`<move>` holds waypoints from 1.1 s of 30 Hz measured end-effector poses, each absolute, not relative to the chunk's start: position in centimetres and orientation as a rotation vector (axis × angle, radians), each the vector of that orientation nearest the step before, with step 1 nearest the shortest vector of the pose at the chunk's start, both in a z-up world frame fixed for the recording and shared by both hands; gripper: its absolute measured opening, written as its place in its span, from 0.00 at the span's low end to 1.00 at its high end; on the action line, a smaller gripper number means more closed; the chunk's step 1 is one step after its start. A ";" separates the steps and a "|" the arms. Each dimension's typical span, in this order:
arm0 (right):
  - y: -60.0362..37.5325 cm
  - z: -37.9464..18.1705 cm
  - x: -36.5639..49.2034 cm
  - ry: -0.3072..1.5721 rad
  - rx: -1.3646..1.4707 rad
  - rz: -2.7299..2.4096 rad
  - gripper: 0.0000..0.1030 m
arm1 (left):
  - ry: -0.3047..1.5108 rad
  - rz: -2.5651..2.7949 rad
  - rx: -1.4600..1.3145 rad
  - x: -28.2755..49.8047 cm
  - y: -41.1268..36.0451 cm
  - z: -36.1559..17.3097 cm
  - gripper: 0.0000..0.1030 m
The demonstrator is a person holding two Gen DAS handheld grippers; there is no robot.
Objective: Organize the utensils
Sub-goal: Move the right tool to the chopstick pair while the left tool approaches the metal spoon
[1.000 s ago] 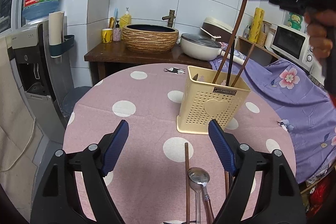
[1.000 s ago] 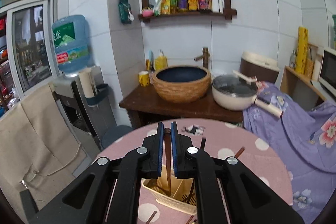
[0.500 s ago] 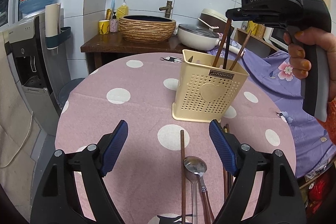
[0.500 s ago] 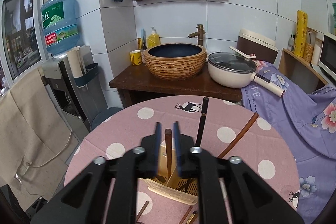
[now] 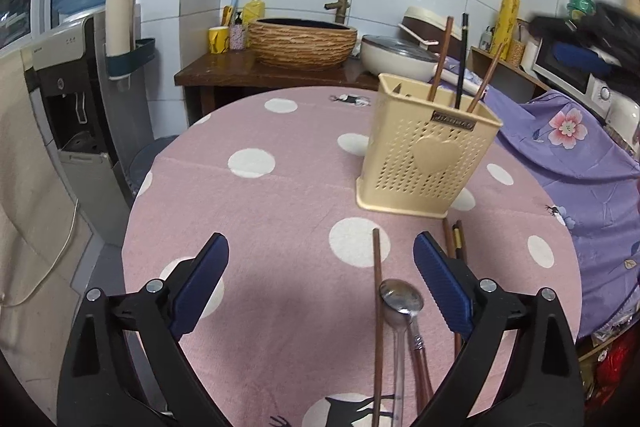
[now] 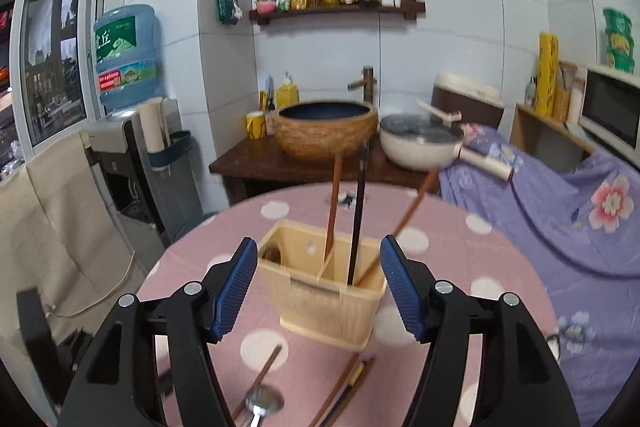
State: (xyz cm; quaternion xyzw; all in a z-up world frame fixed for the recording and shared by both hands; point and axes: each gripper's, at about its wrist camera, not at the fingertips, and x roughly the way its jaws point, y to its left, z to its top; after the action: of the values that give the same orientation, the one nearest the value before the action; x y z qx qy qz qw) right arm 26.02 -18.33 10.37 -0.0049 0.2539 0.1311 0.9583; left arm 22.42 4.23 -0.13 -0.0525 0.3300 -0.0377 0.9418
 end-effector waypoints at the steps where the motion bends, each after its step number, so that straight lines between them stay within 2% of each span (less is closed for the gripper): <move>1: -18.6 9.5 25.7 0.542 -0.003 0.262 0.61 | 0.681 -0.071 -0.111 22.3 4.4 -0.5 0.90; 9: -20.5 -0.6 23.7 0.801 0.049 0.189 0.61 | 0.779 -0.074 -0.126 21.2 5.0 -4.2 0.89; 14: -20.7 -4.8 23.1 0.889 0.071 0.136 0.45 | 0.802 -0.111 -0.104 20.5 3.1 -5.3 0.84; 21: -20.6 -7.6 24.5 0.960 0.132 0.094 0.31 | 0.858 -0.189 -0.072 20.5 -0.2 -6.7 0.70; 24: -20.7 -7.9 25.4 0.970 0.168 0.088 0.27 | 0.870 -0.208 -0.071 20.6 -1.3 -7.0 0.69; 29: -20.6 -8.8 27.5 1.004 0.206 0.058 0.15 | 0.879 -0.225 -0.067 21.0 -2.5 -7.1 0.68; 33: -20.4 -9.2 28.7 1.020 0.193 0.030 0.12 | 0.887 -0.231 -0.062 21.2 -2.9 -7.4 0.68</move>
State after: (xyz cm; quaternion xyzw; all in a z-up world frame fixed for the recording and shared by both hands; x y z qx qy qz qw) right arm 28.69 -20.38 -9.20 0.0922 0.4873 0.0145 0.8682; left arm 21.18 -2.86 -7.36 -0.0301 0.4282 -0.1113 0.8963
